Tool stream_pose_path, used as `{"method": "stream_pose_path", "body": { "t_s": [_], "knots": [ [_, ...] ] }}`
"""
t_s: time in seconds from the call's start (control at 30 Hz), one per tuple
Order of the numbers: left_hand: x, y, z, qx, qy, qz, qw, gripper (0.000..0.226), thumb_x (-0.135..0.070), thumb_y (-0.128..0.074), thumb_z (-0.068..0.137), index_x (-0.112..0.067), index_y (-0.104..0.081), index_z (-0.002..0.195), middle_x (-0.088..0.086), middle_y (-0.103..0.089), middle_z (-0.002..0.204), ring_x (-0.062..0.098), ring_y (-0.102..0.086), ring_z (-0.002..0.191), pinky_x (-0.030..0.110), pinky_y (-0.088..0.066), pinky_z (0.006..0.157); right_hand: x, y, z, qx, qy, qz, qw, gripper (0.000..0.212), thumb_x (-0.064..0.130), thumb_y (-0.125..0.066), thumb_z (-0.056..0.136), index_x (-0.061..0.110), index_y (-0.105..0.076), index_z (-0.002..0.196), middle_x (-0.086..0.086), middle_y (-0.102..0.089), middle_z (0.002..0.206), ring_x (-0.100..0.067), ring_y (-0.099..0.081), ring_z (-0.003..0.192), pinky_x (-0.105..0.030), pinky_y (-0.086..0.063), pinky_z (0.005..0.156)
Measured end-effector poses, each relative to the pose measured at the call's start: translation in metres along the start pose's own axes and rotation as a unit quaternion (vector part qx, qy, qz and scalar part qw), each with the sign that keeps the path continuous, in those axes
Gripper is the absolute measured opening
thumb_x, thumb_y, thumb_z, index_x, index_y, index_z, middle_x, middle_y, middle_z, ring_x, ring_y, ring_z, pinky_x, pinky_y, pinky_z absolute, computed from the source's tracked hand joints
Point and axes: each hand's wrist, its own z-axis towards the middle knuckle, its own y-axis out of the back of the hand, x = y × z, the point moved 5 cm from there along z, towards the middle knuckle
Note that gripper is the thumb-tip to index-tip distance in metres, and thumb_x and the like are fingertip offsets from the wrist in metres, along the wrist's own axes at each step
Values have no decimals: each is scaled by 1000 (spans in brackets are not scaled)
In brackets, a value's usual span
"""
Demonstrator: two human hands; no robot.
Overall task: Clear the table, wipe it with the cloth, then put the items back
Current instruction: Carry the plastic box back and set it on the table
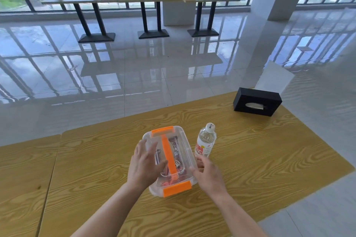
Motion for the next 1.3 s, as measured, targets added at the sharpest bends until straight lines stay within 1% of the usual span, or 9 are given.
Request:
{"method": "stream_pose_path", "body": {
  "t_s": [0.17,0.27,0.37,0.53,0.73,0.93,1.07,1.2,1.3],
  "knots": [
    [-10,-18,36,97,-93,89,987,78,-70,-53,84,-44,-21,151,8,2,166,25,11,152,44,1,123,-4,1,-11,-33,13,7,999,38,35,-70,91,23,-63,126,16,-67,95,0,-65,87,-24,-57,80],
    [-10,-30,40,130,-97,121,979,85,-87,-27,77,-50,-10,152,7,10,165,24,19,150,45,8,122,-7,1,-12,-53,9,11,998,35,35,-69,91,25,-64,124,14,-70,101,-1,-66,91,-29,-58,81],
    [-16,-36,40,138,-107,136,975,98,-92,-10,64,-49,-8,153,7,10,165,25,22,149,46,13,121,-11,4,-13,-68,9,17,998,30,31,-68,94,25,-66,123,19,-69,95,5,-64,87,-26,-58,78],
    [-25,-39,40,141,-106,134,975,98,-92,-13,66,-47,-11,153,9,9,165,26,23,148,47,14,120,-15,11,-13,-76,0,24,997,28,25,-66,95,22,-65,123,22,-64,78,18,-60,78,-14,-52,68],
    [-28,-41,41,145,-103,144,973,87,-86,-27,79,-45,-13,154,10,9,165,27,23,149,49,11,121,-20,13,-10,-80,-6,42,996,39,28,-67,95,19,-61,132,14,-67,99,8,-60,83,-10,-49,71],
    [-30,-43,46,143,-101,142,974,86,-86,-29,80,-45,-15,154,9,9,165,27,24,148,48,12,121,-20,16,-6,-77,-18,49,996,38,28,-66,95,20,-62,132,15,-68,100,6,-62,87,-8,-48,70],
    [-29,-44,46,139,-100,141,975,87,-87,-27,78,-45,-15,154,9,9,165,27,24,148,47,13,121,-22,17,-5,-67,-22,52,996,37,23,-65,96,18,-61,132,21,-64,90,13,-60,78,-6,-47,68],
    [-29,-45,47,135,-97,146,975,88,-88,-25,77,-45,-14,154,9,9,165,27,24,148,48,13,121,-21,18,-4,-69,-20,50,996,44,25,-65,95,16,-57,137,8,-68,113,0,-61,94,-7,-46,75],
    [-29,-45,47,135,-95,146,975,87,-87,-26,78,-45,-13,154,9,10,165,27,24,148,47,13,120,-21,18,-3,-68,-19,53,996,44,26,-66,95,16,-57,137,6,-68,114,0,-59,93,-8,-46,78]
  ]
}}
